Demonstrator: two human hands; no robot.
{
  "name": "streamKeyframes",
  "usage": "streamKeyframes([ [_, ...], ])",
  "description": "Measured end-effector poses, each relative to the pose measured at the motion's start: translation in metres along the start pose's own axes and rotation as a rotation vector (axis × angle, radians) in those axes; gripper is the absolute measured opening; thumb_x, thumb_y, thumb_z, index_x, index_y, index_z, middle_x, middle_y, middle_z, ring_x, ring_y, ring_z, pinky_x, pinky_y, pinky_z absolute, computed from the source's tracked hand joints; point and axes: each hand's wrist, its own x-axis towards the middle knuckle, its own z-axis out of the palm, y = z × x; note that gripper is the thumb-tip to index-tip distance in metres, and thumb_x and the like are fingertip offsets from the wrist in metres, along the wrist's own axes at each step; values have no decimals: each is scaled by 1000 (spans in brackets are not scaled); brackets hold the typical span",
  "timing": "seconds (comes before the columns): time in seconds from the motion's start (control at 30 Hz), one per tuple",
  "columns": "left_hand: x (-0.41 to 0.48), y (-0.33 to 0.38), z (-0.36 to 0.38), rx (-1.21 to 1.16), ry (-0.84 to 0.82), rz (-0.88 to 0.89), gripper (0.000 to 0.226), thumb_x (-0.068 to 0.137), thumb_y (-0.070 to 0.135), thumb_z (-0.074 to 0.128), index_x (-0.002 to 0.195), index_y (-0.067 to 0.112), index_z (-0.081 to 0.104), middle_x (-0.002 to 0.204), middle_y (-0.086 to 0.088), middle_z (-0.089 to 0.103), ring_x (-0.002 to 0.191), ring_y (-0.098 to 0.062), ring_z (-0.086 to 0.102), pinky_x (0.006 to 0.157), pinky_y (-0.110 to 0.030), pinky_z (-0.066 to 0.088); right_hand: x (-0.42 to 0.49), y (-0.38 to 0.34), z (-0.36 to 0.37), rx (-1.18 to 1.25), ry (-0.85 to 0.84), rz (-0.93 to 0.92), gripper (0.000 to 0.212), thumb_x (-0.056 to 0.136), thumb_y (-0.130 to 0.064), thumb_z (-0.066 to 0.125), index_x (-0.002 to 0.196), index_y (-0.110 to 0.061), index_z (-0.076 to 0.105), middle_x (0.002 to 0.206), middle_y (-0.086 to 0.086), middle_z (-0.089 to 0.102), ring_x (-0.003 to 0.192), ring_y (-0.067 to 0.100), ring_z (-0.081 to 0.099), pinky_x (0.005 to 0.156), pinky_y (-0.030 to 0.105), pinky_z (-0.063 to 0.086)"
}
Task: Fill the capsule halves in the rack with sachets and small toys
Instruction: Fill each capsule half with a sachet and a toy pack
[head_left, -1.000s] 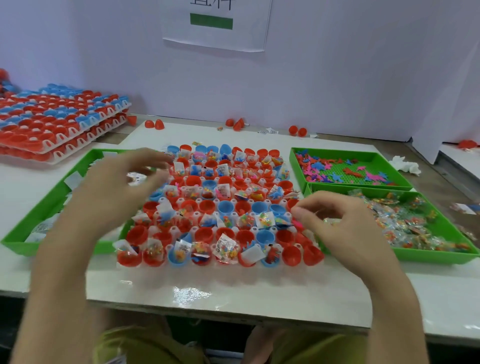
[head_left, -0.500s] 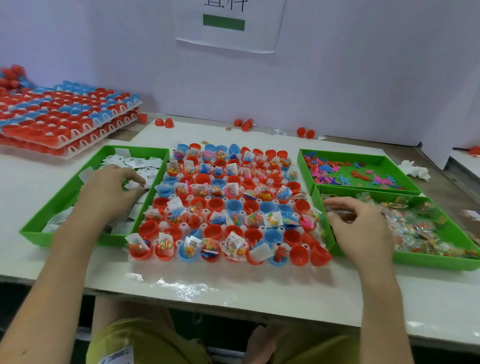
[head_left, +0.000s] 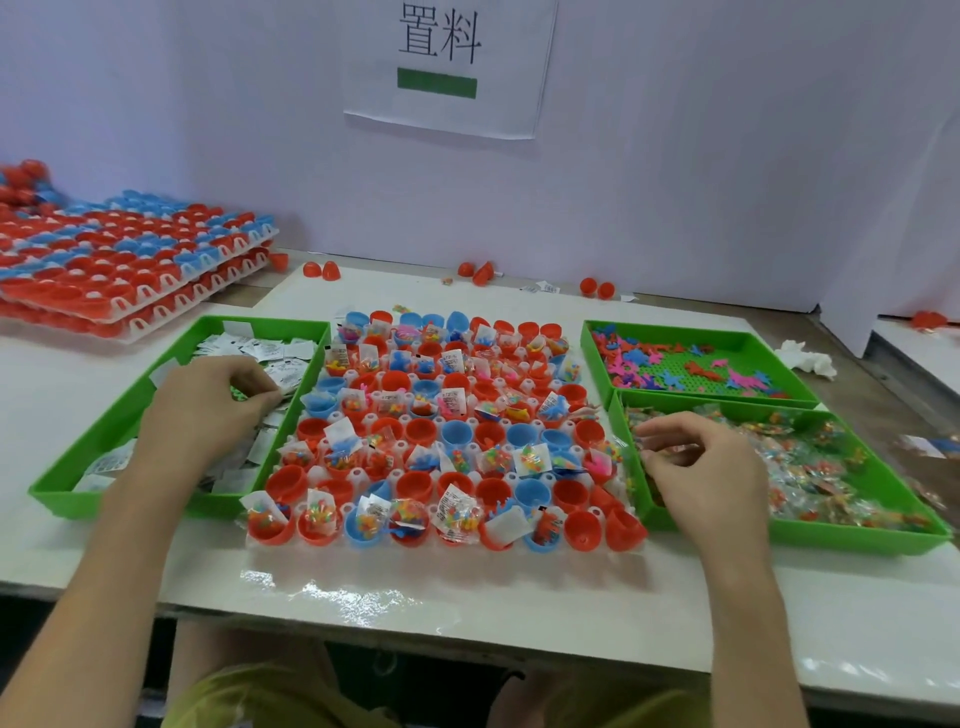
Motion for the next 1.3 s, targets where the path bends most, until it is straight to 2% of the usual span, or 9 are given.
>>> streamKeyframes([
  [0.17,1,-1,1,-51,5,7,15,82,10,78,74,19,69,77,1,68,72,-16,59,66,-34,42,2,3,-3,87,72,-15,23,82,-4,73,81,-27,74,77,-13,71,62,4,62,60,18,49],
  [0.3,1,-1,0,-87,34,-14,16,79,9,81,77,18,68,78,-2,66,74,-22,60,67,-33,41,2,7,-7,165,96,-2,33,86,2,62,82,-29,74,80,-12,71,63,7,64,58,23,52],
  [0.43,-1,0,-2,-84,96,-9,18,78,8,82,88,17,70,80,-6,62,77,-29,61,72,-34,42,3,9,-10,209,77,9,37,85,3,57,82,-30,74,85,-11,72,71,15,65,65,39,54],
  [0.6,-4,0,-3,-128,170,-14,18,78,10,82,89,20,70,74,-2,61,74,-27,60,73,-33,43,3,9,-12,187,-42,-16,41,85,6,56,82,-31,73,90,-9,73,77,14,66,68,37,52],
  [0.73,-3,0,-4,-118,166,-19,18,78,16,83,88,23,70,79,-2,62,78,-27,60,74,-37,45,2,9,-15,185,-82,-26,48,80,16,52,84,-27,73,89,-7,72,86,13,67,75,33,53],
  [0.93,-3,-1,-3,-128,149,-13,16,78,15,83,87,22,71,83,-6,64,75,-24,60,72,-34,42,0,10,-17,176,-67,-60,56,70,26,57,82,-26,72,83,1,70,82,17,66,73,25,55],
  [1.1,-2,-3,-1,-128,159,-10,15,83,7,75,89,20,72,88,-9,68,78,-24,62,77,-35,47,0,10,-18,163,-41,-49,49,74,20,64,86,-26,74,84,0,70,79,15,64,72,30,55],
  [1.2,-1,-3,-1,-126,187,-14,15,85,8,73,91,22,72,92,-6,66,78,-24,60,79,-36,47,-2,9,-18,143,0,-52,48,78,16,64,88,-29,75,81,-6,69,76,7,63,68,16,52],
  [1.3,0,-3,1,-187,171,-25,15,87,7,71,94,21,72,83,-3,69,71,-7,63,70,-28,46,-1,9,-17,119,-3,-42,47,78,14,66,93,-29,76,81,-9,68,76,4,63,63,4,47],
])
